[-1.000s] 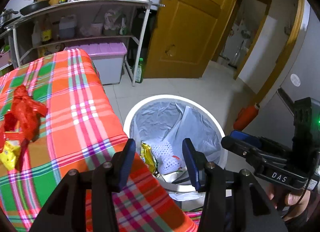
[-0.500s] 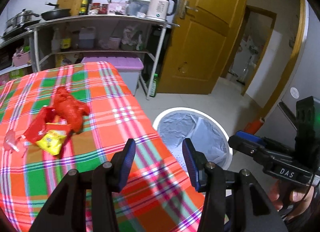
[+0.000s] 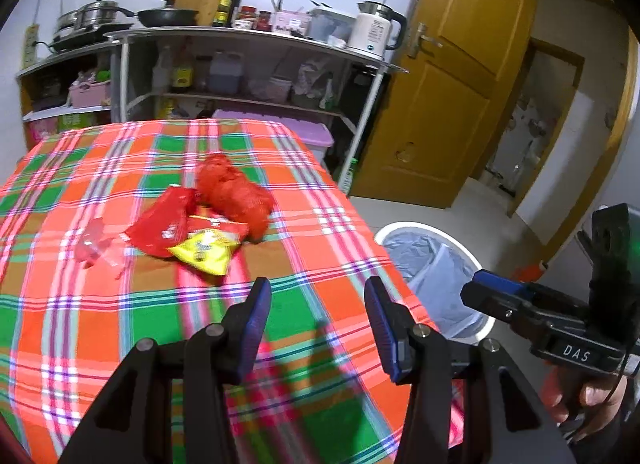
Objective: Collect trash
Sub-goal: 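Move both tools back over the table toward the red bags, then grasp the red plastic bag with the right gripper while the left gripper grasps a clear cup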
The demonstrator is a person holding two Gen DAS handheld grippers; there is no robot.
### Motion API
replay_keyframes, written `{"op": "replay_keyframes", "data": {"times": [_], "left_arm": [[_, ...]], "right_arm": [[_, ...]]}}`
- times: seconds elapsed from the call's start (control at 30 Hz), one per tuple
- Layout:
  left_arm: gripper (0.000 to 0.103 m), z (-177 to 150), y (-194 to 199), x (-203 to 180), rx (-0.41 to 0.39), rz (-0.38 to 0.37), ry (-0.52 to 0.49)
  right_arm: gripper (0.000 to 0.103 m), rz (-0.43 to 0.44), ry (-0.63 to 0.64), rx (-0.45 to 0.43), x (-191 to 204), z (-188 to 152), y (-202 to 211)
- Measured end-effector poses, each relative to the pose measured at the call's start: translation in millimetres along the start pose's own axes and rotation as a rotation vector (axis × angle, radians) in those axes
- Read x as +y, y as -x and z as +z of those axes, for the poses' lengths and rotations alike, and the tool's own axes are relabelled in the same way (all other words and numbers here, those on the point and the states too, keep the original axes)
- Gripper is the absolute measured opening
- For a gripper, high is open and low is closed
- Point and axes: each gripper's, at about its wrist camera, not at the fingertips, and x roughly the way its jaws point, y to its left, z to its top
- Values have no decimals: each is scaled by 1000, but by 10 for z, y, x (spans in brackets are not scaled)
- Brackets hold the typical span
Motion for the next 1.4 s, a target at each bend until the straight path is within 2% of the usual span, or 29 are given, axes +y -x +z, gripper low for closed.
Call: {"op": "replay_keyframes", "data": {"times": [0.17, 0.37, 0.43, 0.6, 0.83, 1.33, 1.37, 1.4], "left_arm": [[50, -8, 61, 263, -18, 72, 31], [51, 26, 59, 728, -25, 178, 123], [60, 28, 44, 900, -25, 216, 161], [64, 0, -22, 1279, -16, 262, 250], [64, 19, -208, 1570, 20, 284, 330], [64, 182, -415, 1699, 26, 304, 356], [64, 184, -425, 1705, 28, 305, 359], [64, 191, -435, 1711, 29, 305, 362]], "right_arm": [[49, 24, 38, 9, 183, 89, -135], [49, 45, 83, 19, 377, 253, -349], [49, 49, 91, 27, 415, 298, -427], [49, 60, 112, 43, 532, 431, -676], [49, 66, 133, 70, 643, 593, -1023], [49, 56, 171, 125, 763, 833, -1698], [47, 53, 174, 131, 772, 839, -1735], [39, 50, 179, 138, 780, 843, -1779]]}}
